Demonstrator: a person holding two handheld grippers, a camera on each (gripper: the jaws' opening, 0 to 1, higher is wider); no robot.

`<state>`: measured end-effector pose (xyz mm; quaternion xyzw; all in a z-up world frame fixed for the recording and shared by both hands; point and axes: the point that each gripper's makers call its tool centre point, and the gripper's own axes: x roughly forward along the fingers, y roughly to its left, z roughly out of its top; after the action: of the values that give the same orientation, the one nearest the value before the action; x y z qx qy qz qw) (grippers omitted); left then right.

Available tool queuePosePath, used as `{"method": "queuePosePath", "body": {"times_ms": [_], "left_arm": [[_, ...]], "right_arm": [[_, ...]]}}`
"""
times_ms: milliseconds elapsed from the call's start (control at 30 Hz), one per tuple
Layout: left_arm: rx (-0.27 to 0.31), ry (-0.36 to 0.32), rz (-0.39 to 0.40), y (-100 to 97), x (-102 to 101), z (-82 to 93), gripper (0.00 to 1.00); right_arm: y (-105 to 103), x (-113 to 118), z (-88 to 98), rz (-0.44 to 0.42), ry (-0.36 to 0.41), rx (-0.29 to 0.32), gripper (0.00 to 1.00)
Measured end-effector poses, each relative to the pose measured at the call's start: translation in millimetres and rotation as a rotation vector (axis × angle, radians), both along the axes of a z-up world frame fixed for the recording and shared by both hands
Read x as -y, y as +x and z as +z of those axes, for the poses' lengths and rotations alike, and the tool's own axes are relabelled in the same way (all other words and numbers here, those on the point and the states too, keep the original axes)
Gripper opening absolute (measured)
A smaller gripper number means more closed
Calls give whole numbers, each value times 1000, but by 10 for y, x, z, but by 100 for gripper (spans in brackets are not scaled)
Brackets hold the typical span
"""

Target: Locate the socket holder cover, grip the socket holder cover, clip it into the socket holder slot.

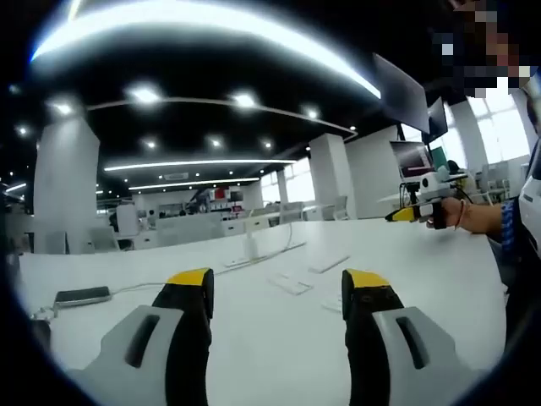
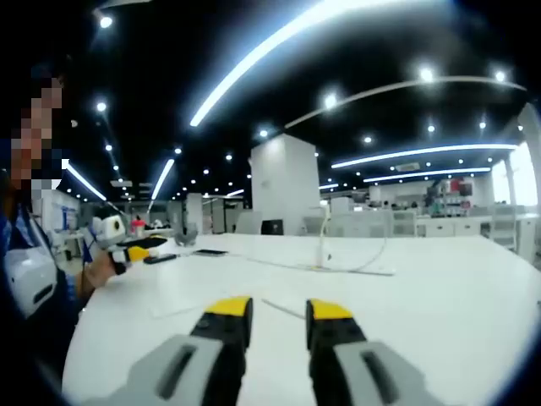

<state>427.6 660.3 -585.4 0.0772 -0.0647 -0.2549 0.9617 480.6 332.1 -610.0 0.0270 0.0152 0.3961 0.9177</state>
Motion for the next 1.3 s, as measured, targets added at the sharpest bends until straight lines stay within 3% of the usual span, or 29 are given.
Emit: {"method": "queuePosePath", "body": {"times_ms": [67,300,500,767,933,1100,1233,1300], "left_arm": [[0,41,-8,6,67,-16,64],[5,48,-43,44,214,8,57],[-75,142,-50,148,275,-141,53],[-157,252,-206,149,676,-158,52],[-287,267,-257,109,813,-203,54],[-478,291,-274,-32,964,-279,47],[-535,301,-269,-68,1066,-244,45],[-598,324,-270,-93,1108,-290,45]], "right_arm": [[0,-7,-14,3,-5,-4,27],[0,-41,-82,9,-37,-14,27],[-3,-48,-112,21,-51,-24,27],[-20,-70,-142,28,-60,-33,27],[-62,-88,-156,24,-68,-42,27],[-103,-125,-177,32,-82,-47,27],[-124,-152,-202,41,-97,-52,27],[-130,-160,-214,43,-104,-54,27]]}}
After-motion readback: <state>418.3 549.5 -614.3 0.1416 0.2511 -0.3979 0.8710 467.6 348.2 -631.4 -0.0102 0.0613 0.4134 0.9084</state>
